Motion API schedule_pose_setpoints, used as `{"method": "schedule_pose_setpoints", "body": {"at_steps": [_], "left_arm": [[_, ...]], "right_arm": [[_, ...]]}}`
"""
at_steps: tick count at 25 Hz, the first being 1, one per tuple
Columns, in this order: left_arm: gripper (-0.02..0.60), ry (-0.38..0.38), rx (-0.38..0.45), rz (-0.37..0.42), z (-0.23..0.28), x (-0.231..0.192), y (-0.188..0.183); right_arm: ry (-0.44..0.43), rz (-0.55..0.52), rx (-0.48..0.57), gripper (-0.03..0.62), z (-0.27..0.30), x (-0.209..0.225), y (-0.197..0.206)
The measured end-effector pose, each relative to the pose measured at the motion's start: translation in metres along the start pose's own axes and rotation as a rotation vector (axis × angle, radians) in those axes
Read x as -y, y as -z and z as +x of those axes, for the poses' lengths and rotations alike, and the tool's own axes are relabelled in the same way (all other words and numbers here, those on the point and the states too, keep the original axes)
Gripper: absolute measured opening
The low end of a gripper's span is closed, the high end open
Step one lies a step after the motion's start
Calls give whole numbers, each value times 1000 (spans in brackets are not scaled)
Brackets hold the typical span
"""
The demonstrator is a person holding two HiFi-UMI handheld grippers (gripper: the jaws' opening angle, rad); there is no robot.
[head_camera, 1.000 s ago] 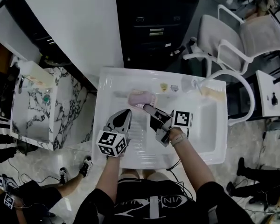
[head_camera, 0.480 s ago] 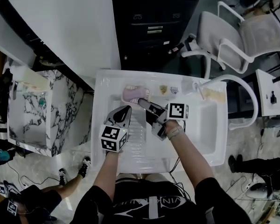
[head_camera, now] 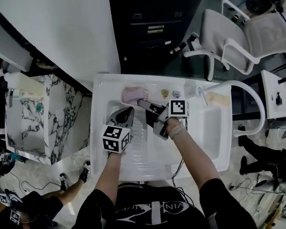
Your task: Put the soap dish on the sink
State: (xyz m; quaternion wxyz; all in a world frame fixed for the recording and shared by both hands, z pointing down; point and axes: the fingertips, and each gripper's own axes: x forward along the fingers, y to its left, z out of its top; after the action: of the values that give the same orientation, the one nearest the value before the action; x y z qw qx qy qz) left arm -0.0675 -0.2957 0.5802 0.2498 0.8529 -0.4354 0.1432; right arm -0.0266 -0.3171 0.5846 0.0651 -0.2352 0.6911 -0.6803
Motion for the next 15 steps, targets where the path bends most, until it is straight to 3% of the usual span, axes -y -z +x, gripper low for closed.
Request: {"method": "schedule_pose_setpoints", "body": {"at_steps": [5,10,15], "left_arm": [[15,14,-46,58,11,6,1],[15,29,-40,37,18,9,-4],[15,40,-56,25,23,10,-4]], "right_arm": [[-35,38,-7,89,3,5,-6],[-34,112,-11,89,3,3,-11],[-53,108,-28,151,4,-2,-14]]}}
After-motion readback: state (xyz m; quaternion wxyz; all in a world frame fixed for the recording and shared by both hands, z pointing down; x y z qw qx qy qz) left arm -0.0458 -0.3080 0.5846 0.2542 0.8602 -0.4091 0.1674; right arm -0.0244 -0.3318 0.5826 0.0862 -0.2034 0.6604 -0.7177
